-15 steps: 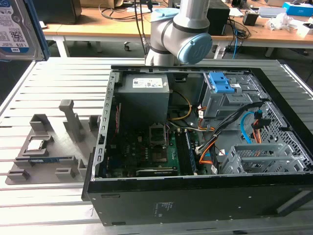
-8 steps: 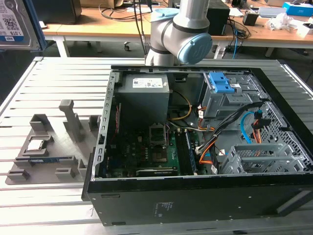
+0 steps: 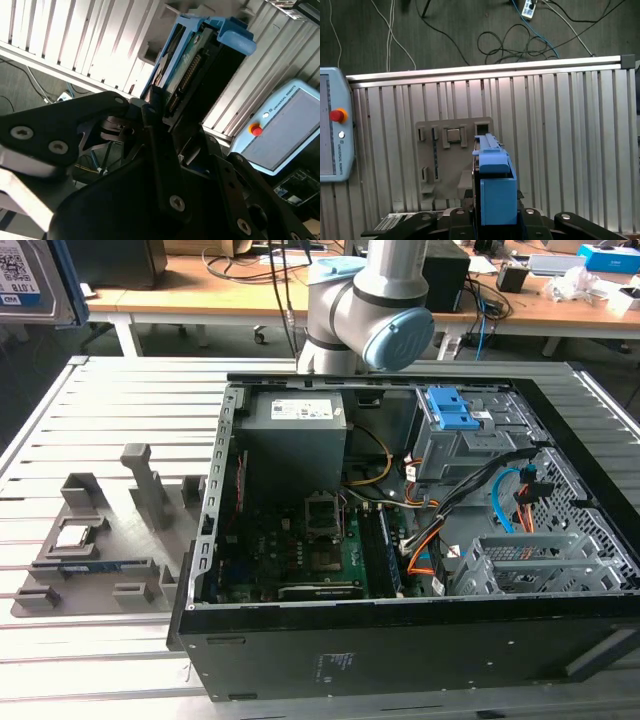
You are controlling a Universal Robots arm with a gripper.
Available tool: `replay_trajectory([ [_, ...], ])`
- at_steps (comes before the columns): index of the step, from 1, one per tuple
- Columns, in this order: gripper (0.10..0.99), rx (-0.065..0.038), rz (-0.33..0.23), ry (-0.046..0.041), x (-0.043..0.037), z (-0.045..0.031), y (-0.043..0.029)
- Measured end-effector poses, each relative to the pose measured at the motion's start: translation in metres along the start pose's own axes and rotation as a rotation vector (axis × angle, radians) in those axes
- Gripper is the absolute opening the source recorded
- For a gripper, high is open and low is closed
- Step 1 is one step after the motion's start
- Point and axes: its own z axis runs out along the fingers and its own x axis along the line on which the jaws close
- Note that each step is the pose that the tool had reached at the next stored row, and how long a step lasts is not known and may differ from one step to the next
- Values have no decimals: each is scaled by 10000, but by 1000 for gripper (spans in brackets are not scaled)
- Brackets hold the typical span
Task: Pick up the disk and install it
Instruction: 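Pick up the disk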
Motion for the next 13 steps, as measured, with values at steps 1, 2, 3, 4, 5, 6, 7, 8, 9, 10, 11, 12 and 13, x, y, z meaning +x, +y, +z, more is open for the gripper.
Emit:
replay_trajectory([
  [1,365,-12,4,-178,10,0,0],
  [2,365,-22,5,-316,30,1,-2],
  [3,365,-23,7,-327,58,0,-4],
  [4,365,-23,7,-329,78,1,-5],
  [5,365,-23,6,-329,86,1,-6],
  [6,365,-23,8,-329,87,1,-6],
  [7,365,-23,7,-328,88,0,-6],
  [8,365,-23,6,-328,89,1,-10],
  [9,365,-22,4,-326,89,1,-25],
  [10,365,-22,6,-322,86,1,-44],
  [11,365,-22,7,-312,84,1,-76],
  [12,365,-20,6,-296,80,5,-127],
  [13,365,-20,6,-295,78,10,-154],
])
